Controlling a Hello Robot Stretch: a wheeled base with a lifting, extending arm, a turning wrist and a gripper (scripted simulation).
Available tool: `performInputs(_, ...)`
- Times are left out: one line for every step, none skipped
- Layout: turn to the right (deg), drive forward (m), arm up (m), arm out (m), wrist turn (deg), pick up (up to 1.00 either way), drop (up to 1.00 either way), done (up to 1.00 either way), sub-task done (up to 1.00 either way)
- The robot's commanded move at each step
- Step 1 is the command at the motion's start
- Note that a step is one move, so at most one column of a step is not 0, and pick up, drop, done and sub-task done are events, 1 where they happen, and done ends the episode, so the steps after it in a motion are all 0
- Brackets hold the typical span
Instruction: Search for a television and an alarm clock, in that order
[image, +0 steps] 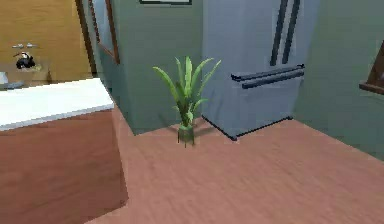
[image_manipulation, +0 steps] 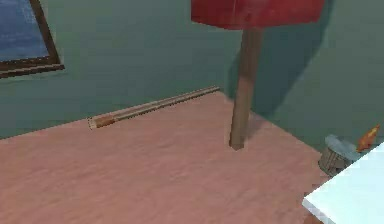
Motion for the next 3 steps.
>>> performInputs(45.0, 0.0, 0.0, 0.0, 0.0, 0.0, 0.0, 0.0, 0.0)
performInputs(45.0, 0.0, 0.0, 0.0, 0.0, 0.0, 0.0, 0.0, 0.0)
performInputs(3.0, 0.0, 0.0, 0.0, 0.0, 0.0, 0.0, 0.0, 0.0)
